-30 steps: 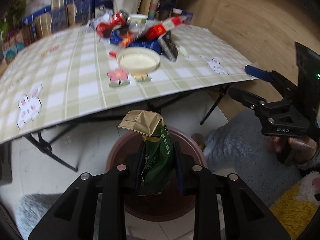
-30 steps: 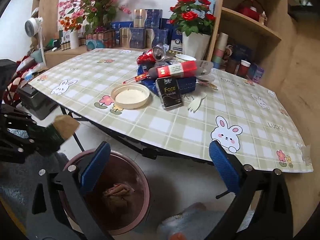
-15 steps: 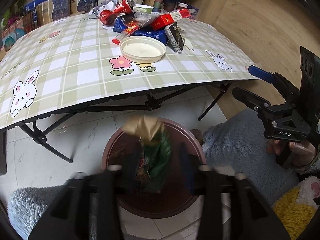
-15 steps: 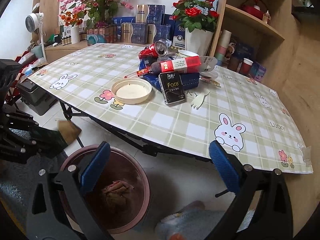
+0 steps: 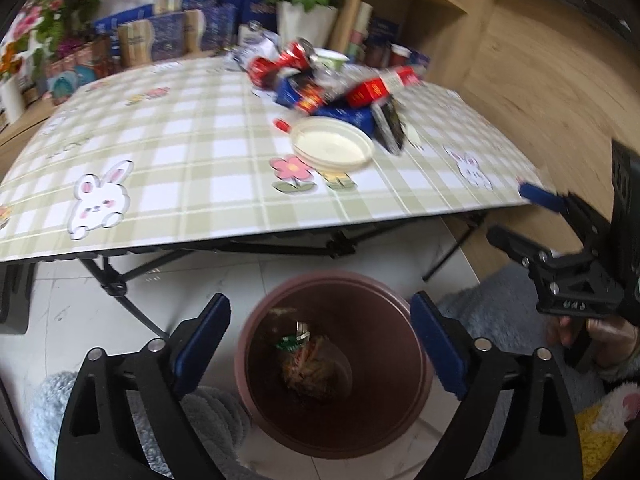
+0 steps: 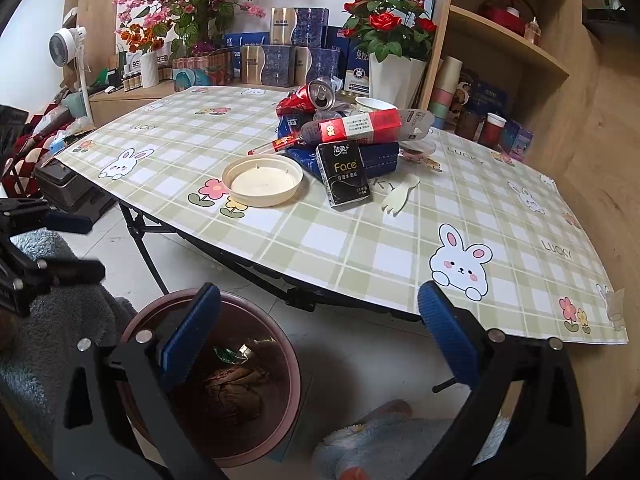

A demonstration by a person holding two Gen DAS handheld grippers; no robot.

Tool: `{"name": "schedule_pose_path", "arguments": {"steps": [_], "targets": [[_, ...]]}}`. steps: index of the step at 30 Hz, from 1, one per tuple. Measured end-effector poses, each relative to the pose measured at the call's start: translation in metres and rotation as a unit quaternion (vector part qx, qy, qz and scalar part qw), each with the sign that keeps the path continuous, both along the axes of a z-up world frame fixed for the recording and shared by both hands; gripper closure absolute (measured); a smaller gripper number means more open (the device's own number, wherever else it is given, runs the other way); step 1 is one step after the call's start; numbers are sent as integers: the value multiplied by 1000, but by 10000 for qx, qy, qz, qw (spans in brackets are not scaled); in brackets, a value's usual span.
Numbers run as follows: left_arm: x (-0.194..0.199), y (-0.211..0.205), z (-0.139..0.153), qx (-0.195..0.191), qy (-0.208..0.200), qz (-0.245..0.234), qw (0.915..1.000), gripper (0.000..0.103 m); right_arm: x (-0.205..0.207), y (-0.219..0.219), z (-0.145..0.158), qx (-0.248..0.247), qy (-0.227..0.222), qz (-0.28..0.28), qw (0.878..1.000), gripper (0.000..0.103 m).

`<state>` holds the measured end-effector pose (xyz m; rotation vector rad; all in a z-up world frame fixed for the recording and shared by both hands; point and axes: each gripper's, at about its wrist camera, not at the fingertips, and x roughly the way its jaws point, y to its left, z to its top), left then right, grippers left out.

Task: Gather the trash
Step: 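Lower the green wrapper into the bin and open the left gripper, then grasp the black Face tissue pack with the right gripper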

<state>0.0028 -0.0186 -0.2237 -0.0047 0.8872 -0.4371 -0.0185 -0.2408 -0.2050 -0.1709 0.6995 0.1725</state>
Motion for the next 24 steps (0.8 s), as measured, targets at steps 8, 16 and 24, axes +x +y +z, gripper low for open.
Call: {"name": "schedule_pose_path", "arguments": {"steps": [8, 16, 24], "targets": [[8, 33, 17, -265, -256, 899, 9953, 9, 9, -15, 4, 404, 53, -129, 9991, 6], [27, 41, 43, -173, -698, 1132, 9910, 9, 21, -35, 17, 963, -166, -328, 9947, 6], [37, 30, 58, -75, -1030, 983, 9898, 9, 33, -56, 17, 1281, -68, -598, 9899, 6]]}}
